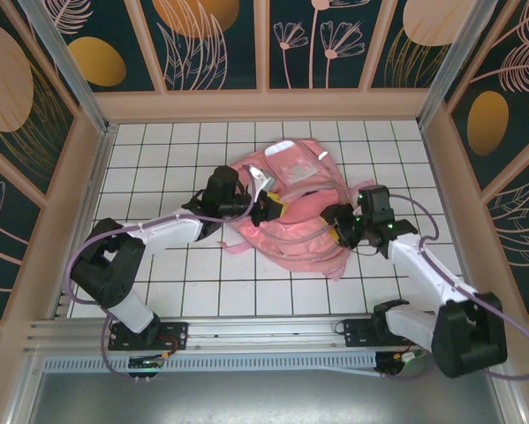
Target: Pack the student bag
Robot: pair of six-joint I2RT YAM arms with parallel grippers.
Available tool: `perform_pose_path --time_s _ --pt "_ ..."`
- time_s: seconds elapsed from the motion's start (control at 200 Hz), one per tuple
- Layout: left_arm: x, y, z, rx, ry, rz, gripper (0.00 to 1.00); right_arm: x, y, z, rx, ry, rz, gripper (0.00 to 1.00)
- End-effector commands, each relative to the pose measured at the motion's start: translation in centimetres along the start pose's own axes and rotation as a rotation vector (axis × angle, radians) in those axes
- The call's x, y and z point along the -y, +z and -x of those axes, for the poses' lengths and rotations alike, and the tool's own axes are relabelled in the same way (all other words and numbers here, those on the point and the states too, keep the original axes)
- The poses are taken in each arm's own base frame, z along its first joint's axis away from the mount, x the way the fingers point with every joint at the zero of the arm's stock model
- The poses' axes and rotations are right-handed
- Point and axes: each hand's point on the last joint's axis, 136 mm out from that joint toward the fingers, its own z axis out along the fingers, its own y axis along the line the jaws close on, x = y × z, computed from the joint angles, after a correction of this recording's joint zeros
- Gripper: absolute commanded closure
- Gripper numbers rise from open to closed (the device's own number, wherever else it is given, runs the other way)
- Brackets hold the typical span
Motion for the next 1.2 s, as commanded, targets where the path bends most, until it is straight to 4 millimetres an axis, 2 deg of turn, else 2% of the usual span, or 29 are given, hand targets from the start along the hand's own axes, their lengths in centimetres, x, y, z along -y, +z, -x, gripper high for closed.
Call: perform_pose_path --time_s 0.0,0.035,0.135,0.19,0.21,0.285,0.36,0.375,0.44,0.515,0.576,0.691,0.761,0.816,0.886,0.911,0.976,1.001,1.011,1.056,1.106,1.196 --pt "3.0 0.0 -0.4 -0.094 0.094 -0.179 0.54 -2.0 -0.1 1.6 -0.004 -0.202 0.057 0.46" --pt "3.3 -0.3 -0.3 -0.127 0.122 -0.188 0.50 -1.2 -0.3 2.3 0.017 -0.212 0.006 0.46" --pt "3.4 -1.7 1.5 -0.156 0.239 -0.185 0.42 0.6 -1.4 3.9 0.048 -0.200 -0.033 0.46" --pt "1.9 -2.4 2.8 -0.144 0.251 -0.123 0.30 1.4 -2.1 4.5 0.060 -0.191 -0.042 0.46" --pt "1.3 -2.6 3.3 -0.136 0.251 -0.102 0.29 1.6 -2.3 4.7 0.065 -0.187 -0.045 0.46" --pt "-1.2 -3.1 5.2 -0.099 0.234 -0.038 0.29 1.9 -2.9 5.1 0.077 -0.185 -0.039 0.46" --pt "-3.7 -2.7 6.0 -0.092 0.249 0.036 0.32 2.0 -3.0 5.2 0.077 -0.188 -0.038 0.46" --pt "-4.9 -2.1 5.2 -0.115 0.246 0.055 0.33 1.9 -3.0 5.3 0.077 -0.190 -0.036 0.47" --pt "-8.1 -0.8 3.9 -0.145 0.269 0.146 0.38 1.9 -2.6 5.3 0.074 -0.181 -0.020 0.50" --pt "-11.7 0.3 2.3 -0.192 0.275 0.245 0.45 2.2 -1.9 5.5 0.077 -0.169 -0.004 0.66" --pt "-13.5 0.8 1.0 -0.229 0.273 0.296 0.49 2.7 -1.3 5.9 0.087 -0.155 -0.010 0.78" --pt "-15.3 0.3 -2.1 -0.250 0.252 0.382 0.49 3.3 -0.2 6.9 0.096 -0.145 -0.029 0.75" --pt "-15.1 -0.4 -4.0 -0.269 0.216 0.398 0.50 2.9 0.5 7.4 0.091 -0.153 -0.002 0.75" --pt "-14.1 -1.1 -5.4 -0.274 0.182 0.379 0.50 2.4 1.2 7.7 0.083 -0.169 0.027 0.75" --pt "-12.0 -1.9 -6.8 -0.258 0.151 0.330 0.50 2.2 2.4 8.5 0.075 -0.184 0.041 0.75" --pt "-11.1 -2.3 -8.1 -0.267 0.132 0.306 0.49 2.2 2.8 8.8 0.074 -0.189 0.039 0.74" --pt "-9.0 -3.0 -9.6 -0.270 0.112 0.254 0.48 2.1 4.0 9.6 0.069 -0.186 0.050 0.73" --pt "-8.4 -3.1 -10.9 -0.298 0.096 0.240 0.48 1.9 4.5 9.7 0.061 -0.186 0.067 0.73" --pt "-7.8 -3.3 -10.3 -0.288 0.110 0.233 0.48 1.8 4.6 9.8 0.060 -0.187 0.076 0.73" --pt "-6.1 -3.6 -11.1 -0.315 0.131 0.203 0.48 1.1 5.5 10.1 0.050 -0.185 0.114 0.73" --pt "-4.5 -3.9 -11.0 -0.310 0.161 0.176 0.48 0.1 6.6 10.5 0.033 -0.200 0.153 0.73" --pt "-2.5 -4.6 -9.3 -0.305 0.272 0.151 0.47 -2.0 8.7 11.2 -0.018 -0.231 0.195 0.73"
